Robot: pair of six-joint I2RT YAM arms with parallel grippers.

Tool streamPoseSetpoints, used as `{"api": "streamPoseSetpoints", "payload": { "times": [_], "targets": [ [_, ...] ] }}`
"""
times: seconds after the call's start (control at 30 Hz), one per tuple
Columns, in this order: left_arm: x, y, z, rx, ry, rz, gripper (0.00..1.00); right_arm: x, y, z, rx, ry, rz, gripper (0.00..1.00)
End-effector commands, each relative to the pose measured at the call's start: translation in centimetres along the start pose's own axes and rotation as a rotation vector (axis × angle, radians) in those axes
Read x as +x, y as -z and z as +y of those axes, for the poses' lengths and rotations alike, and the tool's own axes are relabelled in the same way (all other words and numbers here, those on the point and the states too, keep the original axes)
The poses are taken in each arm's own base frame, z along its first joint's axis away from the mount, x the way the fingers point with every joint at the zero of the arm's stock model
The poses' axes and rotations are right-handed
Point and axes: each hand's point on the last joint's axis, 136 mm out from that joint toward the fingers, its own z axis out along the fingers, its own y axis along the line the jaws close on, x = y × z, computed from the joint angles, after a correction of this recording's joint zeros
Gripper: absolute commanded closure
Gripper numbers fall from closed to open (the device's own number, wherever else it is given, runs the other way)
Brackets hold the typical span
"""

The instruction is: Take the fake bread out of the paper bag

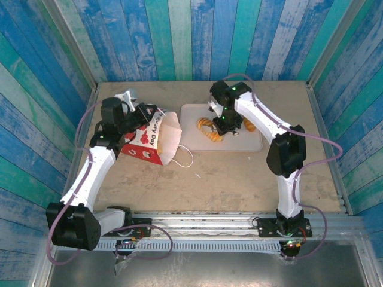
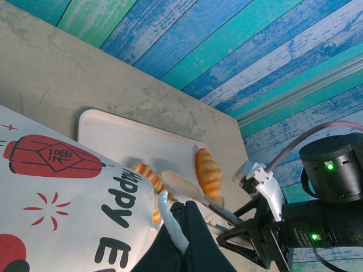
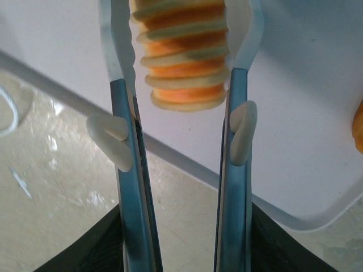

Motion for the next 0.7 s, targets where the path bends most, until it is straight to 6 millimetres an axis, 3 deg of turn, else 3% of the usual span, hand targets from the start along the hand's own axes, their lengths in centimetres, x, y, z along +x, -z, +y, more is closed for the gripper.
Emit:
{"api": "streamPoseSetpoints", "payload": {
  "times": [0.0,0.27,0.5,0.67],
  "targets": [
    [-0.8,0.6,-1.1,0.027,-0.021,-0.036,1.0,-0.8,1.3,-2.3,0.017,-0.234,-0.092,0.53],
    [-0.9,0.7,-1.2,0.03,-0.021,-0.038,1.0,-1.0,1.3,-5.4,0.072,-0.385,-0.153,0.55],
    [-1.0,0.9,-1.4,0.032,-0.019,-0.043,1.0,-1.0,2.0,-4.7,0.016,-0.347,-0.159,0.46],
    [-1.1,1.0,-1.4,0.029,-0.015,-0.048,1.0,0.0,1.9,-4.5,0.021,-0.305,-0.127,0.44]
  ]
}}
